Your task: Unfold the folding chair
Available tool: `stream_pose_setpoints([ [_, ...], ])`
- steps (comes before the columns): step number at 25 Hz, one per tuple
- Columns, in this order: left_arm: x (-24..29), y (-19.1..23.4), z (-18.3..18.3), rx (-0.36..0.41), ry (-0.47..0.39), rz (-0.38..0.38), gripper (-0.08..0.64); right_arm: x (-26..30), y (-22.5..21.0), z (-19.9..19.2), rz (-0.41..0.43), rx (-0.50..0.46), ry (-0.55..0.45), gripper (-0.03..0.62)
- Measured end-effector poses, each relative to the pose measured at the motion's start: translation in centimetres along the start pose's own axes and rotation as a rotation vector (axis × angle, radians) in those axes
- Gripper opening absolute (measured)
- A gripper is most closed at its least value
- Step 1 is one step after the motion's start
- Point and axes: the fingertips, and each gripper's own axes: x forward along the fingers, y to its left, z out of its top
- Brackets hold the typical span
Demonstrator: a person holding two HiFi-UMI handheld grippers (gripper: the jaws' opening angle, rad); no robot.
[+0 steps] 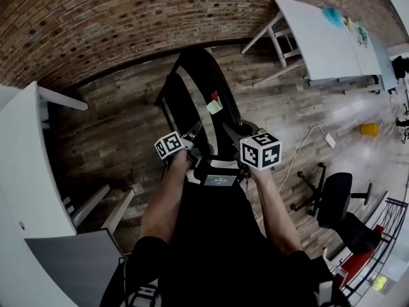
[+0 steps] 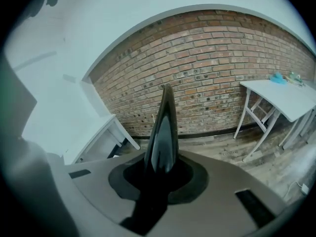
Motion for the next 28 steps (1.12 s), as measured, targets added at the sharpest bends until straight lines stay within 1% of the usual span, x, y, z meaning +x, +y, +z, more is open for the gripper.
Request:
stream_pose_setpoints([
  [4, -0.3, 0.3, -1.6, 0.003, 0.01, 0.013, 0.051, -1.2, 0.0, -1.5, -0.018, 0.035, -0.016, 0.071],
  [7, 0.2, 0.4, -2.9, 0.013, 0.027, 0.026, 0.051, -2.1, -0.8, -2.3, -0.032, 0.055, -0.026, 0.071],
  [13, 2.3, 0.3, -6.1, 0.028, 0.046, 0.057, 0.051, -4.6, -3.8, -3.9, -0.041, 0.087, -0.034, 0.071],
  [19, 4.4, 0.2, -10.1, 0.036, 0.057, 0.066, 0.051, -7.6, -6.7, -5.7, -0.06, 0.108, -0.064, 0.069],
  [23, 6.1, -0.2, -11.8, 0.064, 0.081, 0.073, 0.051, -9.3, -8.1, -6.2, -0.09, 0.105, -0.099, 0.069],
  [26, 6.9, -0.5, -13.0, 0.062, 0.099, 0.064, 0.051, -10.3, -8.6, -6.6, -0.108, 0.099, -0.11, 0.071],
  [28, 6.9, -0.6, -13.1, 0.057, 0.099, 0.058, 0.049, -10.5, -8.6, -6.4, -0.107, 0.095, -0.108, 0.071],
])
